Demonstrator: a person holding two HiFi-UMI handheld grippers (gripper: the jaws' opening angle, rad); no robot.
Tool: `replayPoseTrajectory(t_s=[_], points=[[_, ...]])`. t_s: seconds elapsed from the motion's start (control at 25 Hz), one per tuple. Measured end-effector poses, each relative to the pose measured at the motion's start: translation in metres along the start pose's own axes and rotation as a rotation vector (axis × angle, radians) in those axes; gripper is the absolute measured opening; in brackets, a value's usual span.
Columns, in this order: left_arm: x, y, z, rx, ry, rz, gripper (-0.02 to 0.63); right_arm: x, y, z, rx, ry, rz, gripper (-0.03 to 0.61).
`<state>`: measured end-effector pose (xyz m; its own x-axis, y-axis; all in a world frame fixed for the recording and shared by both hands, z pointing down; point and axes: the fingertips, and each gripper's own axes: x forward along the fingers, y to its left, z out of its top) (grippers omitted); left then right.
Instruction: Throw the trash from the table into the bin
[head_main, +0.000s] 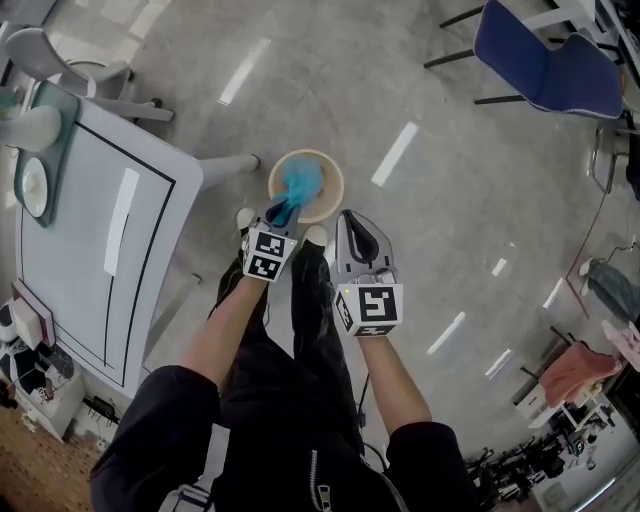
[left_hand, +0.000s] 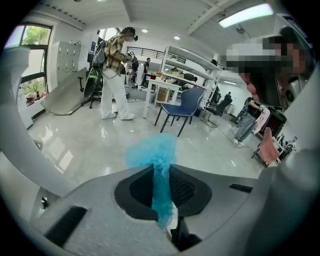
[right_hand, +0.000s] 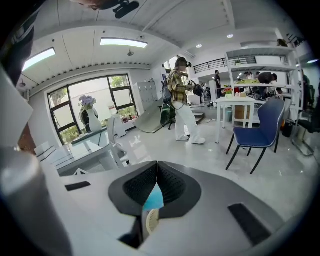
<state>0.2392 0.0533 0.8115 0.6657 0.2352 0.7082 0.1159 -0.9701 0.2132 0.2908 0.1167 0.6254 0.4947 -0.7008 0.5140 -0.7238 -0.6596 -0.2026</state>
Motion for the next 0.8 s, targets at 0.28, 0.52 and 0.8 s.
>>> replayPoseTrajectory(t_s=[0.28, 0.52, 0.8], points=[[0.039, 0.012, -0.036, 0.017, 0.063, -0.033, 0.040, 0.019, -0.009, -0.033, 0.015, 0.046, -0.025, 0.009], [0.071, 0.006, -0.077, 0.055, 0.139, -0.078, 0.040, 0.025, -0.018, -0.066, 0.048, 0.069, -0.071, 0.009], [0.102, 0.001, -0.106, 0.072, 0.199, -0.106, 0.040, 0.038, -0.031, -0.095, 0.103, 0.115, -0.092, 0.009]])
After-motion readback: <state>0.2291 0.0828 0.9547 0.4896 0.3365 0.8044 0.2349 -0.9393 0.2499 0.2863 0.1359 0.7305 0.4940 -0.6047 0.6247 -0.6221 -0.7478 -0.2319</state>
